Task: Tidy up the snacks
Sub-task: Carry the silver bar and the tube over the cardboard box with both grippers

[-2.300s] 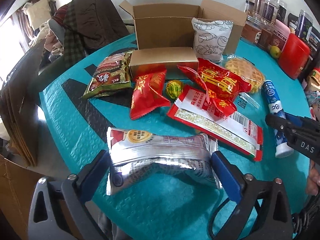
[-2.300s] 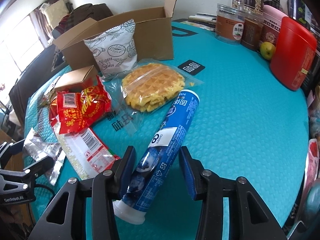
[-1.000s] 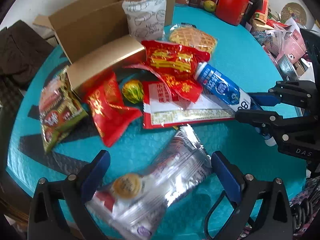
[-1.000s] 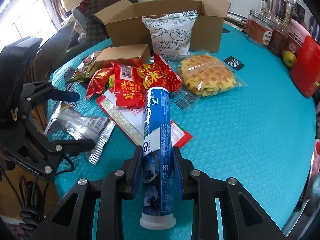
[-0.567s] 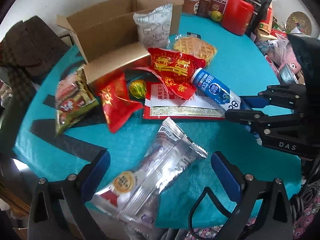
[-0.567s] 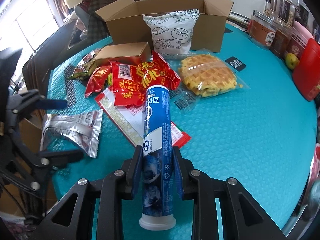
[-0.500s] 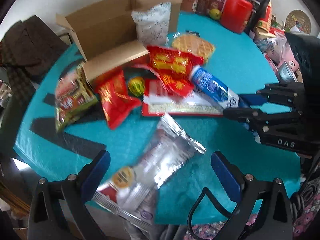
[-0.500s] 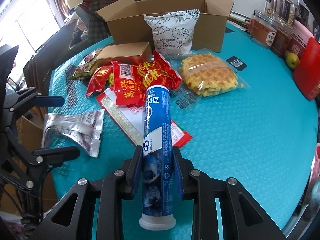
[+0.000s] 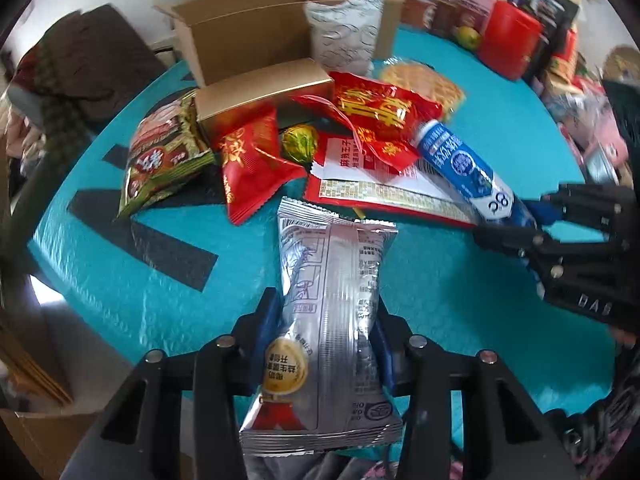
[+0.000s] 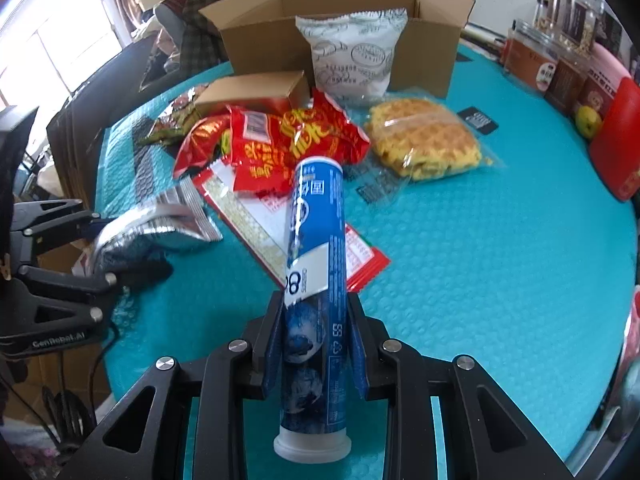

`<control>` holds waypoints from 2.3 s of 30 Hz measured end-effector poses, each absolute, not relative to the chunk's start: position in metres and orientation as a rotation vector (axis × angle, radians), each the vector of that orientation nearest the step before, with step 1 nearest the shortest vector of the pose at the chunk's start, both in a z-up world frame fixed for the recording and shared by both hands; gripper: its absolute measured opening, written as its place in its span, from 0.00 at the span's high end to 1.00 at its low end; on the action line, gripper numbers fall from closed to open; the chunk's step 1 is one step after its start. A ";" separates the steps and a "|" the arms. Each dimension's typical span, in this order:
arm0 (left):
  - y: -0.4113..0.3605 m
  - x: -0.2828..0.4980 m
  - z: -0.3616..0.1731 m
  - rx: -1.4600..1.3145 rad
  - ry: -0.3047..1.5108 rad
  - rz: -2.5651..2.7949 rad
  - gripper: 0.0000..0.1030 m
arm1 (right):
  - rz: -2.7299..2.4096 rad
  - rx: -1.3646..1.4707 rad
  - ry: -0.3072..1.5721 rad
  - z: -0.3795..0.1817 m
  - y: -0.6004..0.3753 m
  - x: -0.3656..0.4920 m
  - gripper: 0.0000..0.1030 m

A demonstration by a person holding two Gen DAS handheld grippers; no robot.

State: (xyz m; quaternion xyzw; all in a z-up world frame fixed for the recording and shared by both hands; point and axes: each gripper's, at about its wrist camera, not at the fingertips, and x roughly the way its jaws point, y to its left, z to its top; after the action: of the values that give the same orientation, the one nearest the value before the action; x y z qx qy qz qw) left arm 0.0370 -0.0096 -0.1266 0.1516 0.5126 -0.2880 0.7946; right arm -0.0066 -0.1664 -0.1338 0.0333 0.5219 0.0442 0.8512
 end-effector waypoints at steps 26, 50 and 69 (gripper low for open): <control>-0.026 0.014 -0.130 0.178 1.035 -0.470 0.58 | 0.116 -0.052 1.044 -0.137 -0.162 -0.012 0.72; -0.019 0.006 -0.050 0.022 0.820 -0.545 0.60 | 0.171 0.002 0.826 -0.052 -0.168 -0.028 0.73; -0.039 0.047 0.042 0.005 0.537 -0.588 0.60 | 0.177 -0.035 0.582 0.039 -0.187 0.009 0.73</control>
State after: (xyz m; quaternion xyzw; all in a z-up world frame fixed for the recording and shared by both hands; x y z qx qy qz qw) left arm 0.0467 -0.0389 0.0417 0.0023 0.2615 -0.2865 0.9217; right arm 0.0093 -0.1872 0.0394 -0.0173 0.2867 0.0873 0.9539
